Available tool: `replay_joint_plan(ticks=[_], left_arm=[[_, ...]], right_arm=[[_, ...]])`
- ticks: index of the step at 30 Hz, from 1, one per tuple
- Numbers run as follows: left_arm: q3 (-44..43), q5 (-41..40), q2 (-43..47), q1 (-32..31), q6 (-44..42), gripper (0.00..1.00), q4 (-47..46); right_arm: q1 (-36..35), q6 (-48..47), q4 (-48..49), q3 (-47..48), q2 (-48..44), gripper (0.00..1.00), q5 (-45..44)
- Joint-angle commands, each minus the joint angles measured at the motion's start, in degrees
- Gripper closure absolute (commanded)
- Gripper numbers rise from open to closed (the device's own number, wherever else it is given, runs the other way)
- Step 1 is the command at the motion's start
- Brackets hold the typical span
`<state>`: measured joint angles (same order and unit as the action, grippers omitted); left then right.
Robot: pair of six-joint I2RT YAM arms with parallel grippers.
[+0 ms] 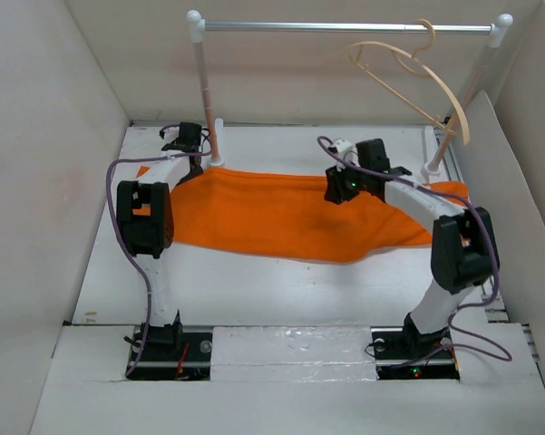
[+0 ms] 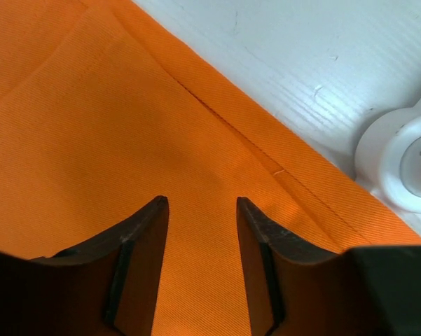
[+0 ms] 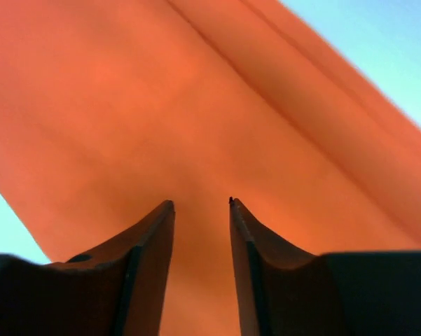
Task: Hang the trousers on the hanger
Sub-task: Fold the trousers
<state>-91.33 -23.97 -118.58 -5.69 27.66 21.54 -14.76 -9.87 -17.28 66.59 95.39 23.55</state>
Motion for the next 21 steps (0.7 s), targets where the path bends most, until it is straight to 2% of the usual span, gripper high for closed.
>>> replay_joint_plan(ticks=[1, 3, 7, 10, 12, 14, 21], left_arm=[[-2.80, 0.15, -0.15, -0.11, -0.50, 0.62, 0.96], [-3.76, -0.03, -1.29, -0.11, -0.24, 0.69, 1.66], [-4.64, 0.41, -2.26, -0.11, -0.24, 0.76, 1.66], [-4.74, 0.76, -2.61, -0.11, -0.15, 0.82, 1.75], [-4.56, 0.50, -2.62, 0.42, -0.15, 0.92, 1.93], [-3.68, -0.03, -2.35, 0.42, -0.41, 0.96, 1.75], [-0.61, -1.08, -1.12, 0.95, -0.68, 1.00, 0.96]], right_arm=[[-3.42, -5.59, 0.95, 11.07, 7.24, 0.55, 1.23], [-4.30, -7.79, -3.19, 20.45, 14.97, 0.53, 0.71], [-4.84, -9.47, -8.29, 31.72, 24.65, 0.51, 0.61], [-4.84, -10.08, -11.46, 36.32, 28.88, 0.49, 0.88], [-5.36, -10.08, -11.99, 36.77, 29.67, 0.49, 1.49], [-5.97, -10.52, -11.73, 36.60, 30.46, 0.49, 2.29], [-4.84, -10.70, -13.04, 36.68, 33.54, 0.48, 5.28]])
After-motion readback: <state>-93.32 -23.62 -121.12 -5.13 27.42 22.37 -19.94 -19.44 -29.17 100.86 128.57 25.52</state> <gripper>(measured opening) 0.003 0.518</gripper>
